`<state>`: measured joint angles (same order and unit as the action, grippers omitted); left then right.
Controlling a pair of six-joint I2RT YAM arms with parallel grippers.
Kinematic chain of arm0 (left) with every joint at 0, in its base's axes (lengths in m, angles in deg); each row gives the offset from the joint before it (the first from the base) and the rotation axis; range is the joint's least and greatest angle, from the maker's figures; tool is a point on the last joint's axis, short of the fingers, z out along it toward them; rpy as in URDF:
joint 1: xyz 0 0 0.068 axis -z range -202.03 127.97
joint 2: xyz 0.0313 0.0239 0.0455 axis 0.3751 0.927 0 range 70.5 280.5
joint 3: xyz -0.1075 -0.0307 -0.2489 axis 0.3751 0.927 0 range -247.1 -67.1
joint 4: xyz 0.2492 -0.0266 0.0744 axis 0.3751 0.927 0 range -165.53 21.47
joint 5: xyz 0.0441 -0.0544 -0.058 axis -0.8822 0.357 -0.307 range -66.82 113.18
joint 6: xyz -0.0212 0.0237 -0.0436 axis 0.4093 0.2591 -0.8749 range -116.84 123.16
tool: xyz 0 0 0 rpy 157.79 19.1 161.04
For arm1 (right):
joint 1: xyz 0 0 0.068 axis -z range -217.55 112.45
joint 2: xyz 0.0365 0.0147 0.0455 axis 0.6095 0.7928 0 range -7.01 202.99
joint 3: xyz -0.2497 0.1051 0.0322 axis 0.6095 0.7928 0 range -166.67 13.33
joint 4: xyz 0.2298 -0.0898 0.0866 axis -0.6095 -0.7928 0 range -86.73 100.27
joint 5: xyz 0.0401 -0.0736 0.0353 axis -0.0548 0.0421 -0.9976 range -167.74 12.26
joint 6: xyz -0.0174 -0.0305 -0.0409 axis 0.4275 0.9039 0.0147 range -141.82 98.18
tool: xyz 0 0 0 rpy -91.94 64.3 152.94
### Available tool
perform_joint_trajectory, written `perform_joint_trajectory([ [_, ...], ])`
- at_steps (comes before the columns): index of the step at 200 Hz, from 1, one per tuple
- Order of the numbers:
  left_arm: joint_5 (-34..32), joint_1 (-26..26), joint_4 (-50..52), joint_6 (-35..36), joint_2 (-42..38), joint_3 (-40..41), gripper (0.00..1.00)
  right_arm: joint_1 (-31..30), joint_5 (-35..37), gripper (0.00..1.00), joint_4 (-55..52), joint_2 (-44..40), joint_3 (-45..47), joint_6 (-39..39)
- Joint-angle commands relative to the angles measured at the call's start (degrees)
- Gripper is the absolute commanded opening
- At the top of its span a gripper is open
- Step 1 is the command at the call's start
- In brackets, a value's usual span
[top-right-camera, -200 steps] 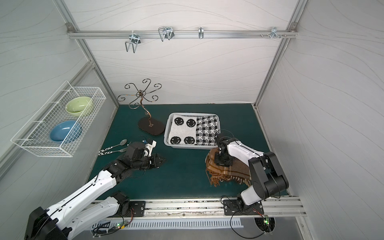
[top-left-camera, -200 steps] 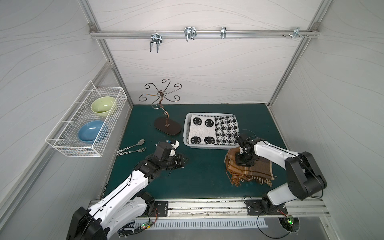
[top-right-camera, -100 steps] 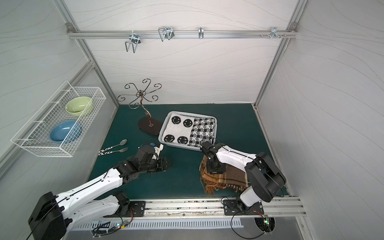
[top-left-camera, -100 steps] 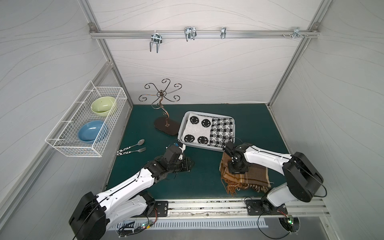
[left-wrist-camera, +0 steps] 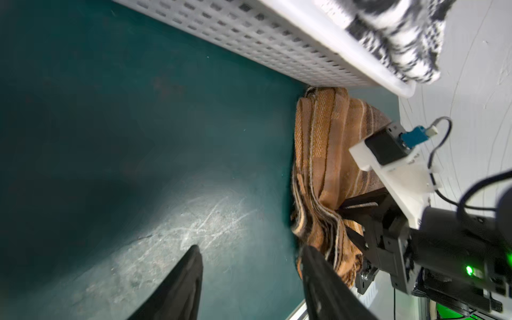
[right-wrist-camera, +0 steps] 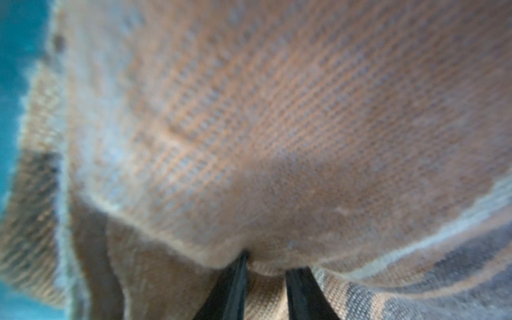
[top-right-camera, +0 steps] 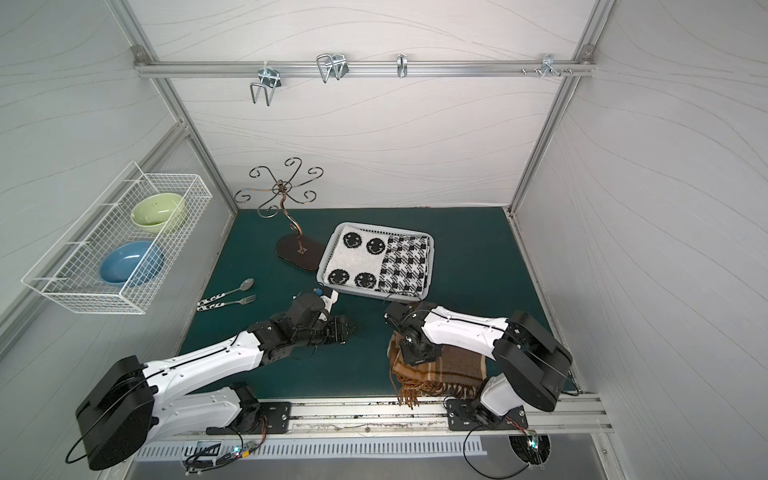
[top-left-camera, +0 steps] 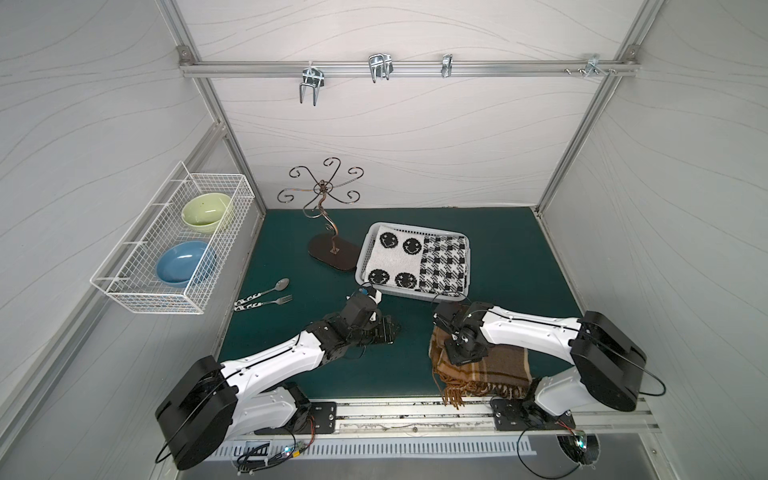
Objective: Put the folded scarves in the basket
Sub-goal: Move the scarf to the center of the board.
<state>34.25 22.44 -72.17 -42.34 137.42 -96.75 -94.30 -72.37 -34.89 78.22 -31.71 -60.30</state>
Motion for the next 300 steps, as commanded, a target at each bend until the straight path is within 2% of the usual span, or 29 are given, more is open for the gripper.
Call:
perform_joint_trajectory([
  [1, -0.2, 1.6, -5.9, -0.8, 1.7, 0.4, 0.62, -3.0, -4.6, 0.28, 7.2, 3.4, 0.5, -1.3],
  [24, -1.3, 3.5, -6.4, -0.5, 3.3, -0.4, 0.64, -4.9, -4.4, 0.28, 8.3, 6.4, -2.7, -1.4],
  [45, -1.8, 4.4, -7.9, -1.2, 4.0, 0.2, 0.66, -5.0, -8.7, 0.28, 14.5, 7.1, -2.9, -3.9],
  [61, -2.1, 4.5, -9.3, -1.9, 4.8, 1.2, 0.67, -6.1, -8.7, 0.28, 15.7, 8.6, -5.6, -4.1],
  [84, -2.2, 4.7, -11.1, -2.7, 5.8, 2.2, 0.68, -7.1, -10.3, 0.34, 16.4, 9.6, -9.5, -4.2],
  [107, -2.6, 5.2, -10.0, -2.6, 6.7, 2.0, 0.68, -6.7, -7.5, 0.42, 14.8, 4.7, -8.9, -5.3],
  [128, -5.1, 6.2, -5.7, -1.4, 7.3, 1.2, 0.69, -5.2, -5.7, 0.45, 10.9, -1.4, -6.5, -5.1],
  [153, -5.2, 6.8, -6.8, -2.0, 9.1, 2.0, 0.64, -3.2, -4.5, 0.47, 8.0, -11.0, -1.9, -5.9],
  [166, -6.0, 7.6, -5.8, -1.6, 10.9, 1.0, 0.60, -1.4, -3.2, 0.48, 5.7, -16.8, -0.1, -6.2],
  [183, -9.6, 8.9, -2.7, -1.2, 11.4, -0.3, 0.60, 2.5, -1.2, 0.50, 1.9, -23.4, 2.0, -6.8],
  [217, -15.2, 9.3, 1.0, -0.7, 6.4, 0.0, 0.64, 15.2, -8.4, 0.63, 3.7, -31.4, 9.0, -4.0],
  [228, -16.3, 9.2, 3.4, 0.8, 7.0, -1.5, 0.64, 19.2, -10.4, 0.65, 4.9, -32.2, 10.5, -3.3],
  [237, -17.1, 9.0, 4.2, 1.5, 8.2, -2.2, 0.64, 22.0, -12.1, 0.74, 6.2, -32.4, 11.6, -2.9],
  [245, -16.9, 8.7, 4.2, 1.7, 9.5, -2.6, 0.64, 24.2, -12.8, 0.77, 7.2, -32.3, 12.3, -2.7],
  [300, -17.0, 7.9, 0.0, 1.8, 12.3, -2.8, 0.69, 31.5, -17.6, 0.77, 13.0, -25.5, 13.9, 0.7],
])
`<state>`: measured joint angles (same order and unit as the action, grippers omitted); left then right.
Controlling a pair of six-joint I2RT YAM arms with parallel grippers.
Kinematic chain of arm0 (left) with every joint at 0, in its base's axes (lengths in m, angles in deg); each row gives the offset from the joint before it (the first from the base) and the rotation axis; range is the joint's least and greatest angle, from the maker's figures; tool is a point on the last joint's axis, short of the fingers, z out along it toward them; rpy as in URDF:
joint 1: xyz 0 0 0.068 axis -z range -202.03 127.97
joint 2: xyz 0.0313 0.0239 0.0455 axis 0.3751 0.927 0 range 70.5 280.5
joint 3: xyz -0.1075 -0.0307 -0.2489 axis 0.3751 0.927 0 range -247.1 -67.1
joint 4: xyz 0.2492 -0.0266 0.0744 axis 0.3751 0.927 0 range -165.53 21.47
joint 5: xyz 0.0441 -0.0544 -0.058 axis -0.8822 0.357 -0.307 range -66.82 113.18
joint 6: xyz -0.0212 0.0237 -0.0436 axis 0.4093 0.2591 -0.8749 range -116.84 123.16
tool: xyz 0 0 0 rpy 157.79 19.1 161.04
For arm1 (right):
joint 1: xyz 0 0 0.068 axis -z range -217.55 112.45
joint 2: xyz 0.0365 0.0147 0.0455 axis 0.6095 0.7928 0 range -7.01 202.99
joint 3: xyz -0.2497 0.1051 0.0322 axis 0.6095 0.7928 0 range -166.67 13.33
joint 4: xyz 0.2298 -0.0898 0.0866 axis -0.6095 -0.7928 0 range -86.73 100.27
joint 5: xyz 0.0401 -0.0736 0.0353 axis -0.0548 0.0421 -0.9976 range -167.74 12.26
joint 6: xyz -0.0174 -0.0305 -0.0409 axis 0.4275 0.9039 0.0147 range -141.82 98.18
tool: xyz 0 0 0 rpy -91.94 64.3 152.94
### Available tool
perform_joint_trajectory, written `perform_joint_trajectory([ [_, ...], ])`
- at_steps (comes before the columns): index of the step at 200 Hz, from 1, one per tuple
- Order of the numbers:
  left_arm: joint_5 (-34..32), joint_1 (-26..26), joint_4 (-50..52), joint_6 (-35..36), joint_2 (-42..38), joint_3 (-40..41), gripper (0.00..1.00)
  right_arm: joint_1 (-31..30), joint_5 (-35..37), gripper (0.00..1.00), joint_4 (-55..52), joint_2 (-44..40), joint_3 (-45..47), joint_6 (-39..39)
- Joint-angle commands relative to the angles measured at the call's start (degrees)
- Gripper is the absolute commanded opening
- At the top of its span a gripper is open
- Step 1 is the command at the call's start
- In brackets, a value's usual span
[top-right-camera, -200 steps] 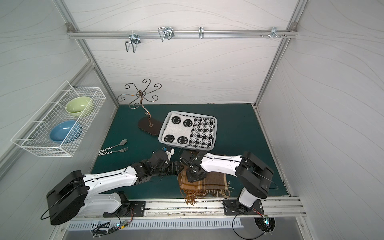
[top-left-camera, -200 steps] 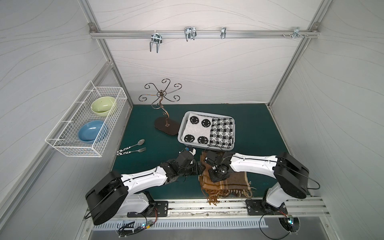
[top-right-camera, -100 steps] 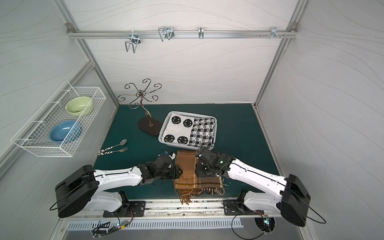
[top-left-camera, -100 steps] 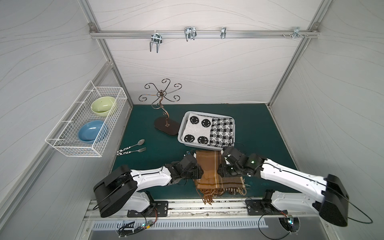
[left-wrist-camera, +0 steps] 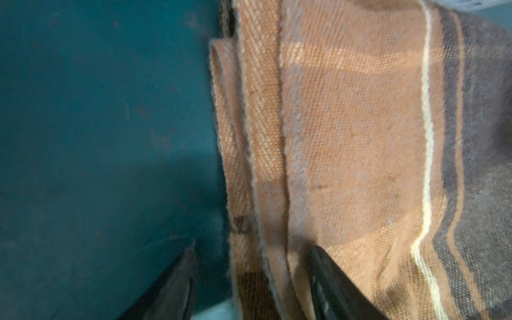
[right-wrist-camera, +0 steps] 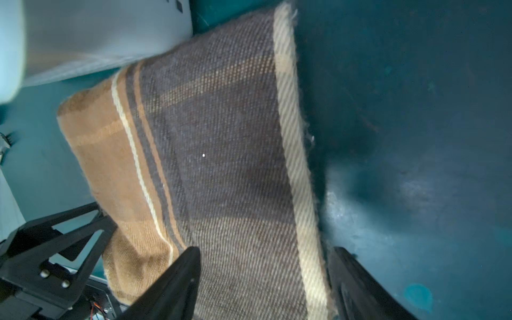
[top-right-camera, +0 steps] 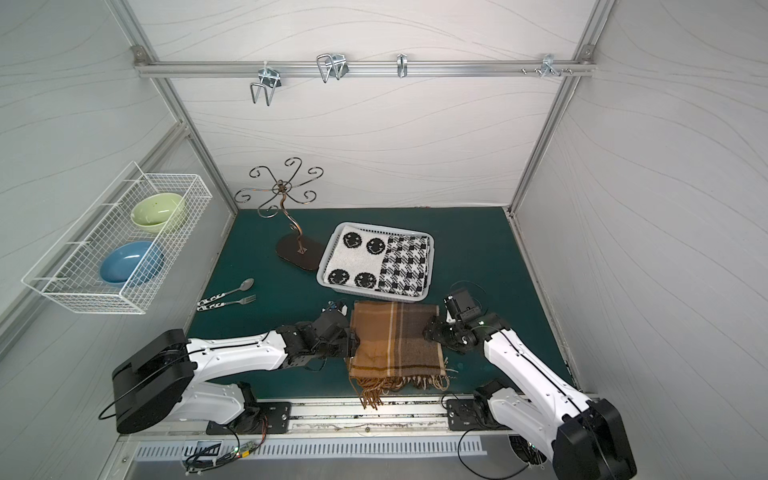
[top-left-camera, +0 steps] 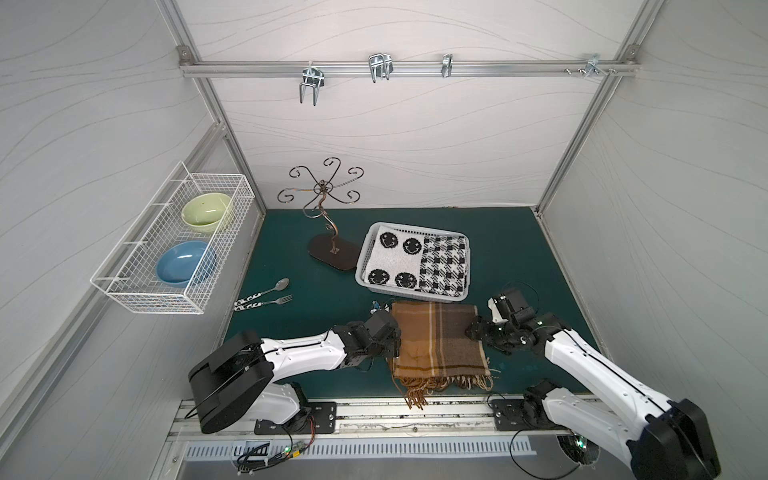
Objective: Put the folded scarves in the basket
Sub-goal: Move the scarf to the center of the board, then pick up the scarf at the center of the board.
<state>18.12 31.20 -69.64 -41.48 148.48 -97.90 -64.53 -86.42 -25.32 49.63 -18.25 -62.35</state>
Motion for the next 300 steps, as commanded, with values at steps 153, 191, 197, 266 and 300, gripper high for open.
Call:
perform_joint_trajectory([
  [153, 6.9, -1.4, -21.3, -7.0, 9.5, 1.9, 0.67, 1.0, -8.7, 0.76, 16.9, 17.2, 6.3, 4.0],
  [191, 7.3, -0.1, -24.0, -7.9, 11.0, 1.8, 0.35, -2.1, -9.7, 0.62, 21.1, 20.8, 6.8, 3.4],
  [197, 7.4, -0.1, -24.1, -7.9, 10.6, 1.9, 0.28, -2.3, -10.0, 0.59, 22.0, 21.4, 7.0, 3.4],
  [266, 5.0, -1.5, -16.2, -5.6, 2.1, 1.9, 0.00, -3.3, -13.7, 0.18, 23.9, 22.1, 4.9, 7.1],
  [300, 8.7, -7.4, -14.7, -5.0, -3.2, 4.6, 0.00, -3.4, -14.5, 0.00, 23.4, 19.1, 5.7, 7.9],
])
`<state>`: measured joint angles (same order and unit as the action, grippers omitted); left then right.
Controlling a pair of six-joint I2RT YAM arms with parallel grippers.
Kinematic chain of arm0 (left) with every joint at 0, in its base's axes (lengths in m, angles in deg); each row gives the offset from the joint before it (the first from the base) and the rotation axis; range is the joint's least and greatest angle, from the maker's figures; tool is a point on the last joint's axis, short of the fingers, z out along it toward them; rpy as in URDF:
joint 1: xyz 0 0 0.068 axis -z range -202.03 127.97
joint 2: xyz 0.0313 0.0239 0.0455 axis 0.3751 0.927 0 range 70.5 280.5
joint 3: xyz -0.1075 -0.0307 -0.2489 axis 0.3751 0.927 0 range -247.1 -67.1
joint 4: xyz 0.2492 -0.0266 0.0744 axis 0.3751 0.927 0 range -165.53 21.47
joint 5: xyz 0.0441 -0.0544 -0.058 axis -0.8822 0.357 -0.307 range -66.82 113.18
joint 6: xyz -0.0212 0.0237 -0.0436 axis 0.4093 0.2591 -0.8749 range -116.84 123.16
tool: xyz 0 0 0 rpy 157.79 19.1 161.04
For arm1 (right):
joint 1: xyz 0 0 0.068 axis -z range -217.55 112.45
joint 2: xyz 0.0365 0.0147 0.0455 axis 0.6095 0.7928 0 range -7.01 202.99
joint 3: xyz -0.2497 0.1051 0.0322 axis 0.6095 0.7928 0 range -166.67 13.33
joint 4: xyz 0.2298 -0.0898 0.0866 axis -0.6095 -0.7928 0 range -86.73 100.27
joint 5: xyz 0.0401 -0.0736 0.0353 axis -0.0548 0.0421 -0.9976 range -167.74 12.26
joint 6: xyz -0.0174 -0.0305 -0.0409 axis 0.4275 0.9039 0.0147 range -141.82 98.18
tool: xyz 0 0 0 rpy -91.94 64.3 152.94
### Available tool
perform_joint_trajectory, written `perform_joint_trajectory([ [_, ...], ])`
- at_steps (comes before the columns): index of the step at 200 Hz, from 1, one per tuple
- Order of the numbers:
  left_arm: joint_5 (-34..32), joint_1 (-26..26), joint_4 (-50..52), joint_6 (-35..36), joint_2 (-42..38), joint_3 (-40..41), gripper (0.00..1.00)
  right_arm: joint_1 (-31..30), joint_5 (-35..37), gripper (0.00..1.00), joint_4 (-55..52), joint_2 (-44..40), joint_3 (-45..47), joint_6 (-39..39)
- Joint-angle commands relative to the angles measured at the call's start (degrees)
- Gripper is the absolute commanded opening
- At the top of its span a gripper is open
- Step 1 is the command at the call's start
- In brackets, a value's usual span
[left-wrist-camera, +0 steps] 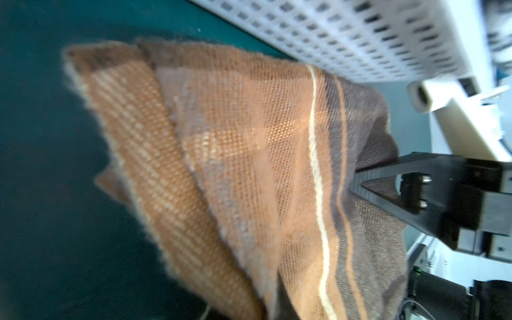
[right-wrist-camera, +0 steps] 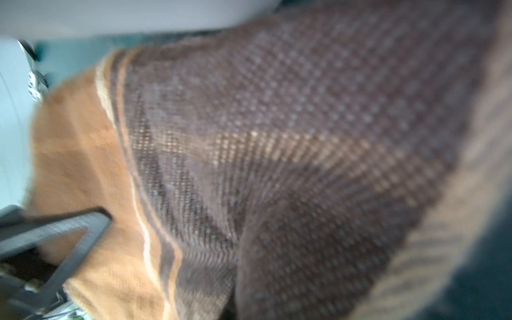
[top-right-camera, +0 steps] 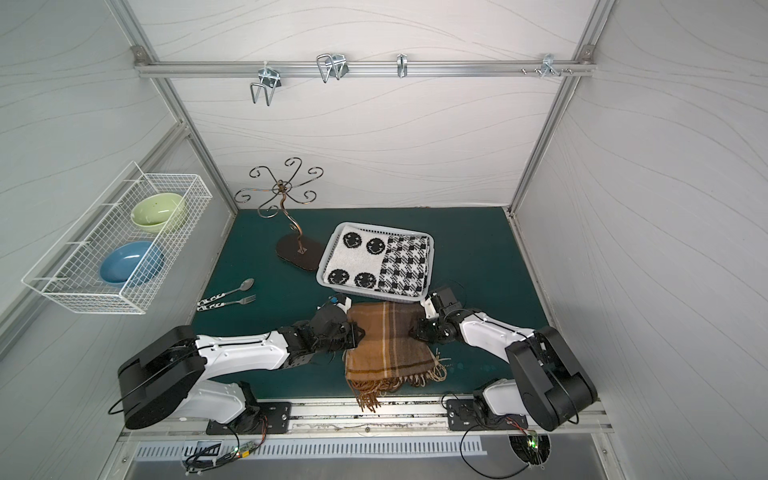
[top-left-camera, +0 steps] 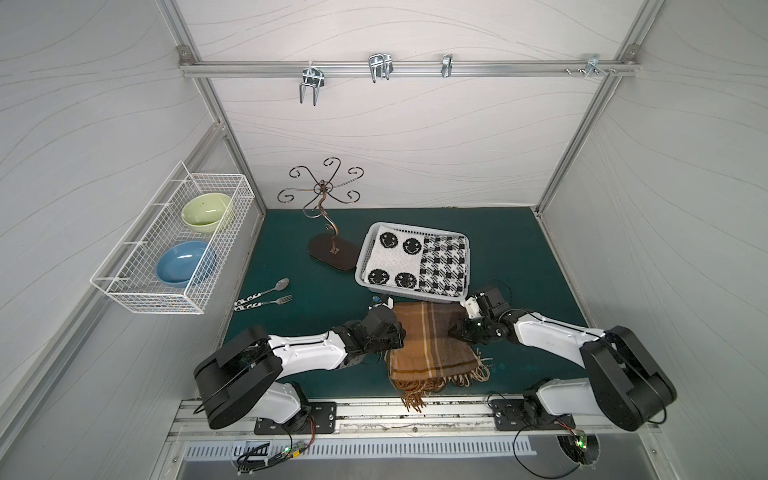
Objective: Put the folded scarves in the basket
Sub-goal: Pick up the scarf at the center of the board.
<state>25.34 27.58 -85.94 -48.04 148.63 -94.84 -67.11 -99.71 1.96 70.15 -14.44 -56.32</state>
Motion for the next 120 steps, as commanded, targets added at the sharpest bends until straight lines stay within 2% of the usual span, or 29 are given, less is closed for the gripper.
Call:
perform_joint_trajectory([
  [1, 1.6, -3.9, 1.6, 1.6, -3.5, 1.7, 0.00, -0.8, -1.4, 0.00, -3.8, -1.5, 1.9, 1.9],
  [21, 2.4, -4.2, 4.7, 3.1, -5.0, 0.4, 0.00, -2.2, -1.9, 0.00, -4.0, -5.4, 2.3, 2.2],
  [54, 5.3, -3.8, 2.5, 1.6, -4.6, 0.7, 0.00, -6.7, 2.7, 0.00, -10.8, -12.0, -0.3, 0.9],
  [81, 5.8, -3.4, 2.9, 1.3, -5.2, 0.8, 0.00, -6.6, 7.1, 0.00, -17.8, -16.8, -0.5, -0.6],
  [120, 4.6, -0.4, 7.7, 1.3, -9.6, -1.3, 0.00, -6.8, 6.7, 0.00, -23.4, -26.2, -0.1, -2.2],
])
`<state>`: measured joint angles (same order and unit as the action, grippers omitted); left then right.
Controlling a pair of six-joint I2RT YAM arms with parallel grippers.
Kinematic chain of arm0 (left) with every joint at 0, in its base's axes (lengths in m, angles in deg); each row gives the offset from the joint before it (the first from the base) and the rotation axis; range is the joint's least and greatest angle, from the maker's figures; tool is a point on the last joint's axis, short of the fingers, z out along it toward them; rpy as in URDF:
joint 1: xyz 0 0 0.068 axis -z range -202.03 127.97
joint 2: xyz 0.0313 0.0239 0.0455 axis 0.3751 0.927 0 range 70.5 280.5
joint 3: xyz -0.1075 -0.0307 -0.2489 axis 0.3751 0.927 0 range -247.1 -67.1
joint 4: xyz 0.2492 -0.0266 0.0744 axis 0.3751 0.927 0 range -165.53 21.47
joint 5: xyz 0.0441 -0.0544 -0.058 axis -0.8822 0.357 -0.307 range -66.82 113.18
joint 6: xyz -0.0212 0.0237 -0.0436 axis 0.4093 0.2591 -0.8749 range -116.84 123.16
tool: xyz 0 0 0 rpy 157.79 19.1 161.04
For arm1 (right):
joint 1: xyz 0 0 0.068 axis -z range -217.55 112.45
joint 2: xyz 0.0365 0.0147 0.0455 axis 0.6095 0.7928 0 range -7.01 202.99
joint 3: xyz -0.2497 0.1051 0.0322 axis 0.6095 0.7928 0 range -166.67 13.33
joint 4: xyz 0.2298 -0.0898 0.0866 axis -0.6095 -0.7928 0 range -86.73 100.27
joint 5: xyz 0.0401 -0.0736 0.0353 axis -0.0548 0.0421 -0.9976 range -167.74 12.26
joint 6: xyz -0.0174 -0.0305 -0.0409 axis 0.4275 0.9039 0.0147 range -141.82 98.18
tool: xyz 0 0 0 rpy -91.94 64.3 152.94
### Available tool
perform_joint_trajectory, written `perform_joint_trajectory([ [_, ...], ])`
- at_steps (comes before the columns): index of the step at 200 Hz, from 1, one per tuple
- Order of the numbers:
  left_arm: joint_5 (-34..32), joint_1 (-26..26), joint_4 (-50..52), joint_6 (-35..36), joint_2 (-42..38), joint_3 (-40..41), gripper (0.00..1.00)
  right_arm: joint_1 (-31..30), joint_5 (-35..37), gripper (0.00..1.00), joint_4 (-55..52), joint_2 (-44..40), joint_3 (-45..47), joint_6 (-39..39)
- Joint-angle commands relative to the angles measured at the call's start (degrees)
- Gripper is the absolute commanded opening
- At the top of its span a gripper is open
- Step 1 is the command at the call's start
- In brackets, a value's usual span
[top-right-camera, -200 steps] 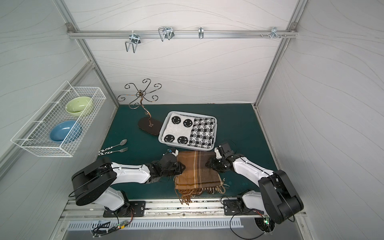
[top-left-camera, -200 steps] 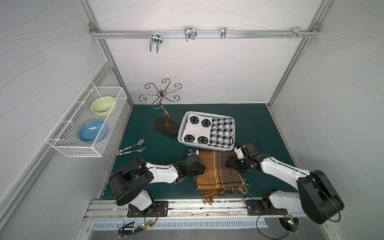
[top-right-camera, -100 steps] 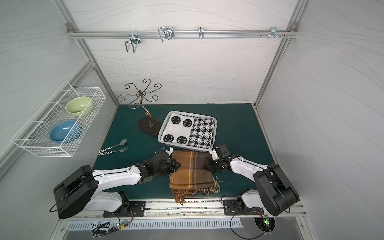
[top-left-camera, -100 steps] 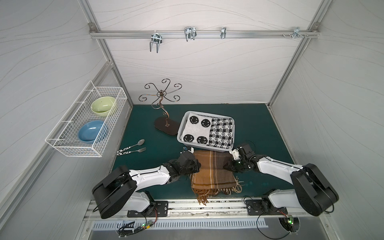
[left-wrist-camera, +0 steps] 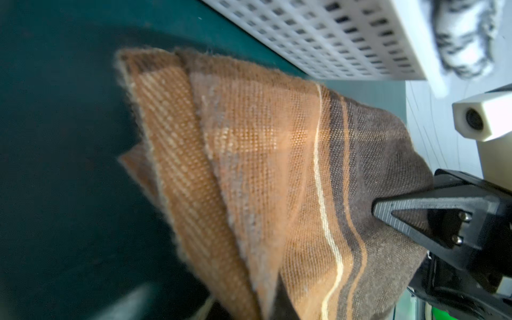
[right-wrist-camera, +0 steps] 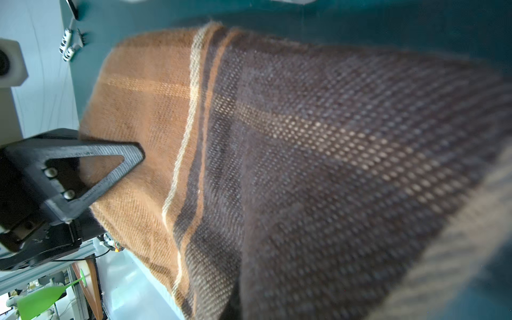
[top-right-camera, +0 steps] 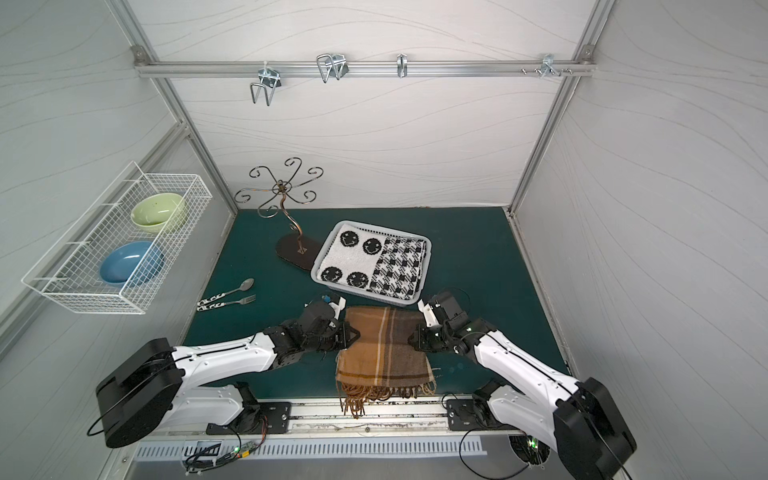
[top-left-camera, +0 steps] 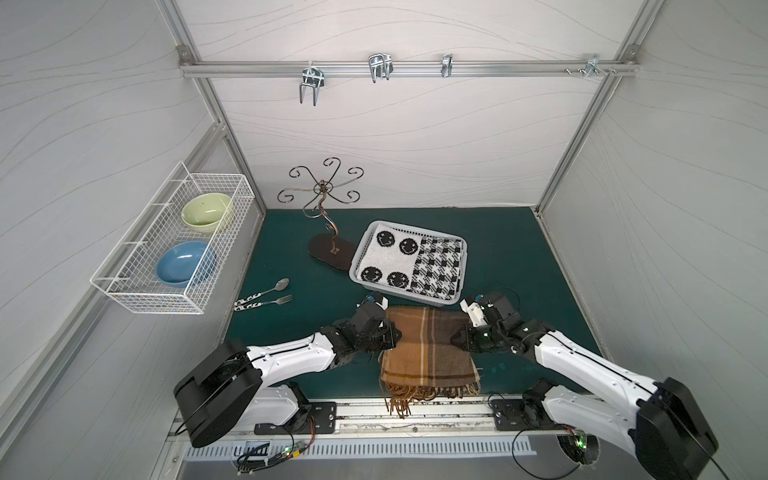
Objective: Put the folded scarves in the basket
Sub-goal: Pick up the scarf at the center of the board, then place the scarf in the basket.
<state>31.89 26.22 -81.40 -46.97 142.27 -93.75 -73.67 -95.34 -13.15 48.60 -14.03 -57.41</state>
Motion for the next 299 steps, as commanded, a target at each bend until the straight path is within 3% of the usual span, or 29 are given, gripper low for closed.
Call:
perform_joint_trajectory([
  [1, -2.0, 1.1, 3.3, 0.3, -3.4, -2.5, 0.00, -0.3, 2.3, 0.00, -8.5, -5.0, -0.6, -1.1],
  [62, -1.7, 2.5, 14.5, 0.8, -11.9, -11.4, 0.00, -1.0, 0.1, 0.00, -20.2, -13.9, -11.7, -0.8],
  [116, -2.9, 2.3, 27.4, 6.1, -14.6, -28.2, 0.00, -1.3, -2.3, 0.00, -21.4, -7.2, -27.5, 2.2],
  [155, 0.7, -3.3, 34.0, 12.2, -6.6, -43.6, 0.00, -0.4, -2.8, 0.00, -25.6, 5.3, -45.5, 8.2],
  [184, 6.9, -11.4, 35.7, 14.9, 1.3, -54.3, 0.00, 6.2, -8.2, 0.00, -24.5, 13.8, -54.8, 10.0],
  [215, 7.8, -14.7, 41.2, 20.6, 11.8, -69.7, 0.00, 12.9, -13.7, 0.00, -21.6, 23.7, -63.1, 10.9],
  [281, 14.6, -23.1, 31.2, 23.1, 29.6, -85.1, 0.00, 16.9, -9.6, 0.00, -16.3, 40.6, -78.4, 13.7],
  [299, 18.1, -24.4, 31.3, 21.5, 35.1, -92.7, 0.00, 17.5, -9.6, 0.00, -17.7, 45.5, -84.9, 13.9],
])
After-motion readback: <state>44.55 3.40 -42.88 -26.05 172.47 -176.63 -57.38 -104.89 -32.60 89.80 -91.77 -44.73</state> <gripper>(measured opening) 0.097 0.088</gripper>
